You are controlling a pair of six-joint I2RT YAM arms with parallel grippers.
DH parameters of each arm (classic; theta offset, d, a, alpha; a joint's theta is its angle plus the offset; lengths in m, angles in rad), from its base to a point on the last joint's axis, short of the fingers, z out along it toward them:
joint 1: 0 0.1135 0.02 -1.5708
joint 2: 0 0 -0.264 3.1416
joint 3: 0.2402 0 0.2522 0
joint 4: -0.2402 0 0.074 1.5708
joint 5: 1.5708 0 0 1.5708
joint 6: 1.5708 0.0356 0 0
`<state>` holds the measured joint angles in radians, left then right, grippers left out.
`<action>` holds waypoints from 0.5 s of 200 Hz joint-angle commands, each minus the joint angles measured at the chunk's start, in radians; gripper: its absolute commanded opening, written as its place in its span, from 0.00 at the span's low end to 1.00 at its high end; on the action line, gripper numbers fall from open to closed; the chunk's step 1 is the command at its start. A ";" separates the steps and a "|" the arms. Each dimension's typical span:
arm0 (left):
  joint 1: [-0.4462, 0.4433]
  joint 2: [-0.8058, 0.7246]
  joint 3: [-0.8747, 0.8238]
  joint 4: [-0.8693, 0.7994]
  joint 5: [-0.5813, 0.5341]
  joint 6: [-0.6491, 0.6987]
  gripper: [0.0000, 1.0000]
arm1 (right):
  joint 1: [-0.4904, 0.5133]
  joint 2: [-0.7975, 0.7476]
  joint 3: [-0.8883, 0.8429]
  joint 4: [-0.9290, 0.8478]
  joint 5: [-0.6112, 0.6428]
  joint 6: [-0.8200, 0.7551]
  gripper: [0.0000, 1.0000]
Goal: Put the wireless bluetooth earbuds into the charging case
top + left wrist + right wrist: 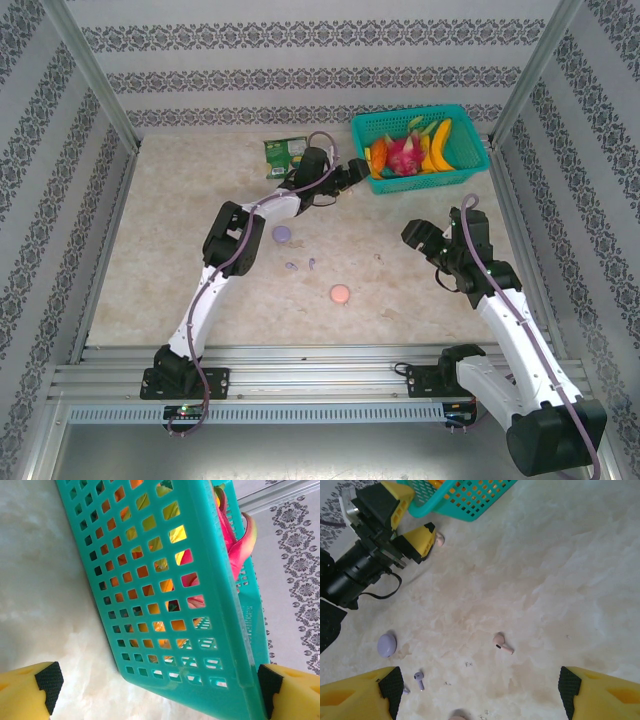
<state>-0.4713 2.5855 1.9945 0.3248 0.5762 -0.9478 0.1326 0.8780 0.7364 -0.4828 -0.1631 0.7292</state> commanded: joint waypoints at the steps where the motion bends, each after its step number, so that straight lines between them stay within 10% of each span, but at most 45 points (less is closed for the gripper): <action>1: -0.009 -0.036 -0.091 0.014 0.027 -0.017 1.00 | -0.013 0.002 0.036 0.010 0.017 -0.005 0.83; 43: -0.011 -0.199 -0.288 0.140 0.043 -0.036 1.00 | -0.021 0.030 0.039 0.033 0.009 -0.008 0.83; 100: -0.004 -0.184 -0.127 -0.147 0.006 0.113 1.00 | -0.023 0.168 0.094 0.084 -0.029 -0.023 0.83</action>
<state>-0.4717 2.4023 1.7584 0.3298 0.5949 -0.9272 0.1196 0.9997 0.7784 -0.4450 -0.1677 0.7284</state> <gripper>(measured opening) 0.998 0.834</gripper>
